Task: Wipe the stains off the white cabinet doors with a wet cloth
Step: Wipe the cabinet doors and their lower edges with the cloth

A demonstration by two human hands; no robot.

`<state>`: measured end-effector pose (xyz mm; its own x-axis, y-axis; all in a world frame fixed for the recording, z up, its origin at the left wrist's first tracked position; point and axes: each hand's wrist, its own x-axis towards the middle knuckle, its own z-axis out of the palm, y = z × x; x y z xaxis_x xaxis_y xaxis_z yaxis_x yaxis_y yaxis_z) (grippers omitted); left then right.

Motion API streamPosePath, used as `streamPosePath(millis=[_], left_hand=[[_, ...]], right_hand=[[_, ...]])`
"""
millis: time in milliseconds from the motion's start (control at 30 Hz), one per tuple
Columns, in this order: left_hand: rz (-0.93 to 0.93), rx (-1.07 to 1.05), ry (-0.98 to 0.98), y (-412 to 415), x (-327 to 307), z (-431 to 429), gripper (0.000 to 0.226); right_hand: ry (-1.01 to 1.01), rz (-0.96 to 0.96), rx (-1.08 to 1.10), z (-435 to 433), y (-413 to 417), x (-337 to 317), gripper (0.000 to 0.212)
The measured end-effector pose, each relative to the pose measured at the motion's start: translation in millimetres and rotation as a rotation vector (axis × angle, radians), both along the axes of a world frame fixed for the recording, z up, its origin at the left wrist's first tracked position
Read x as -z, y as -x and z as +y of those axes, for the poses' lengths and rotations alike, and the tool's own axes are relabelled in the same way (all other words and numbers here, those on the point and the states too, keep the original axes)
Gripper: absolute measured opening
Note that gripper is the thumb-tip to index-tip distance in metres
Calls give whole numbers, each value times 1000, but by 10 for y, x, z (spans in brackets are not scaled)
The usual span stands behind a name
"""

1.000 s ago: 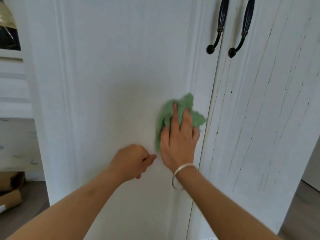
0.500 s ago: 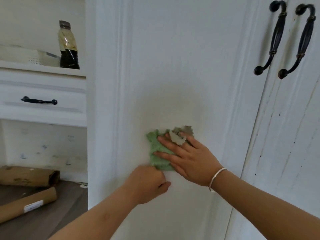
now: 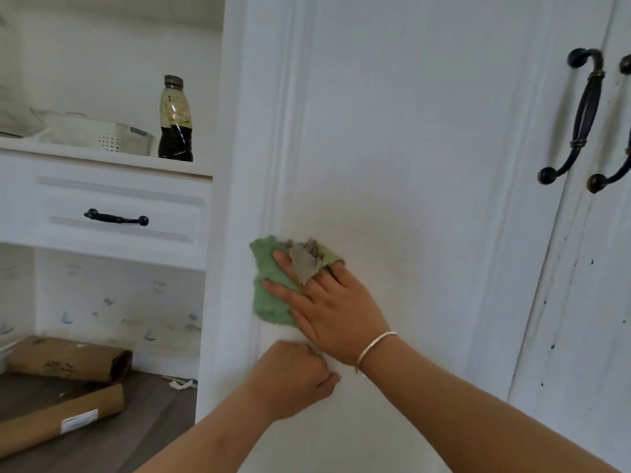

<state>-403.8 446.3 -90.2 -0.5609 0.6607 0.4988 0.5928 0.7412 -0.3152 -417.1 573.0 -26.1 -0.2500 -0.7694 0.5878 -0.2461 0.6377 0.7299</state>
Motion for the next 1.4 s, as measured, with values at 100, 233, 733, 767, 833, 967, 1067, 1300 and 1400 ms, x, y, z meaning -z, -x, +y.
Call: streamPosePath(millis=[100, 233, 733, 767, 833, 967, 1067, 1300, 1400], left_hand=[[-130, 32, 20, -32, -45, 3, 48], [-233, -2, 38, -47, -144, 6, 48], [-180, -20, 94, -79, -164, 102, 46], [-154, -1, 92, -100, -209, 161, 46], [-86, 46, 94, -147, -351, 351, 47], [13, 79, 88, -192, -649, 722, 45], [54, 103, 85, -218, -723, 909, 47], [200, 180, 97, -267, -1265, 1630, 51], [234, 191, 32, -211, -1353, 1848, 52]], right_hand=[[-53, 33, 1, 112, 43, -297, 49], [458, 174, 33, 101, 41, -854, 49], [475, 118, 160, 1096, -237, -160, 51], [602, 123, 171, 1198, -261, -119, 52], [841, 132, 166, 1274, -272, 60, 52], [963, 90, 162, 1170, -261, 506, 51], [866, 39, 216, 1326, -332, 595, 52], [1210, 95, 293, 2061, -490, -320, 56], [1210, 137, 245, 2135, -472, -380, 54]])
